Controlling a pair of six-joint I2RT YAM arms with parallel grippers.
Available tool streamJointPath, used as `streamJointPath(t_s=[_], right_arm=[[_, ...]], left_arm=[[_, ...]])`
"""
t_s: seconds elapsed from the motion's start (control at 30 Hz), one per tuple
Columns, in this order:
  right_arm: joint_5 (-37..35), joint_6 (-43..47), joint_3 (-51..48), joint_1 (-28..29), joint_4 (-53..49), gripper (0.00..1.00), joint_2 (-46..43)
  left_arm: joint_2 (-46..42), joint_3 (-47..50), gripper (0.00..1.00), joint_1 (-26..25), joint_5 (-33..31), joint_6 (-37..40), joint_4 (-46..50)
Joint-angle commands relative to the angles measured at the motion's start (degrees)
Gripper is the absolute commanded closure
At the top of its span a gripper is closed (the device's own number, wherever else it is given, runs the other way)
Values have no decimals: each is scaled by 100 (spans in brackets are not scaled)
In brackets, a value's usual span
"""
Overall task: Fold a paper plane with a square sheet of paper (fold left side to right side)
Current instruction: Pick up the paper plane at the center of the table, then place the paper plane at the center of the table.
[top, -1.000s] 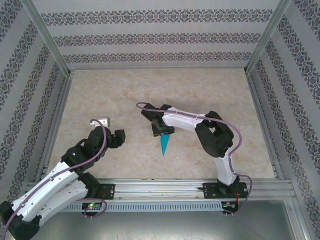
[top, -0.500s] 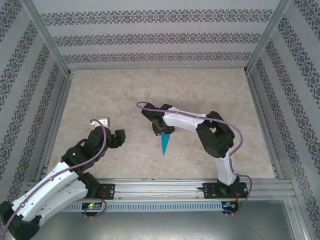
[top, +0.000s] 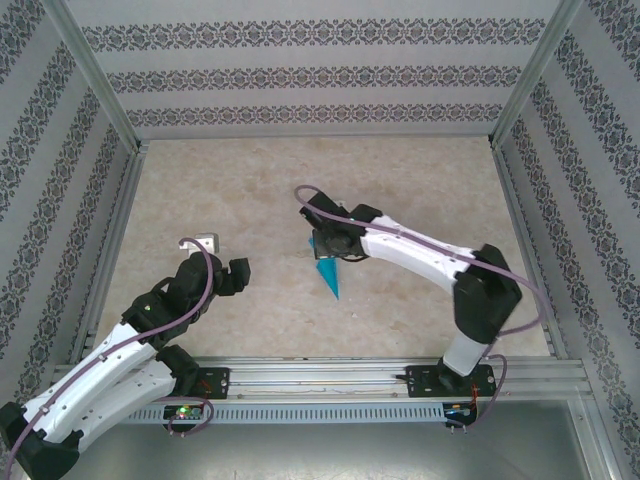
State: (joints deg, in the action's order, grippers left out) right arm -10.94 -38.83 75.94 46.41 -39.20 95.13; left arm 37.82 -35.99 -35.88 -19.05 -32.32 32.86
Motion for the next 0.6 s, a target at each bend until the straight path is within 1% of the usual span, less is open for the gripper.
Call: streamJointPath(t_s=[0.0, 0.07, 0.13, 0.2, 0.23, 0.33, 0.47, 0.57], right_arm=[[1055, -6, -685, -273, 1455, 100, -662], [1843, -279, -1307, -540, 2537, 100, -985], [2703, -811, -2011, -861, 3873, 100, -1166], [3245, -1312, -2500, -1058, 5073, 100, -1121], [3429, -1481, -2646, -1107, 5505, 100, -1021], [3671, -1602, -2749, -1085, 6112, 100, -607], [3675, -1809, -2907, -1063, 6989, 100, 36], [3617, -1740, -2895, -1065, 7222, 100, 458]], left_arm=[[-127, -239, 11, 81, -306, 146, 255], [-201, -268, 10, 81, -385, 135, 282], [-313, -267, 8, 80, -455, 86, 286], [-433, -248, 8, 81, -516, 42, 284], [-495, -241, 7, 81, -545, 24, 277], [-613, -223, 7, 90, -582, 19, 269], [-627, -250, 7, 90, -547, 19, 342], [-627, -227, 7, 90, -499, -3, 377]])
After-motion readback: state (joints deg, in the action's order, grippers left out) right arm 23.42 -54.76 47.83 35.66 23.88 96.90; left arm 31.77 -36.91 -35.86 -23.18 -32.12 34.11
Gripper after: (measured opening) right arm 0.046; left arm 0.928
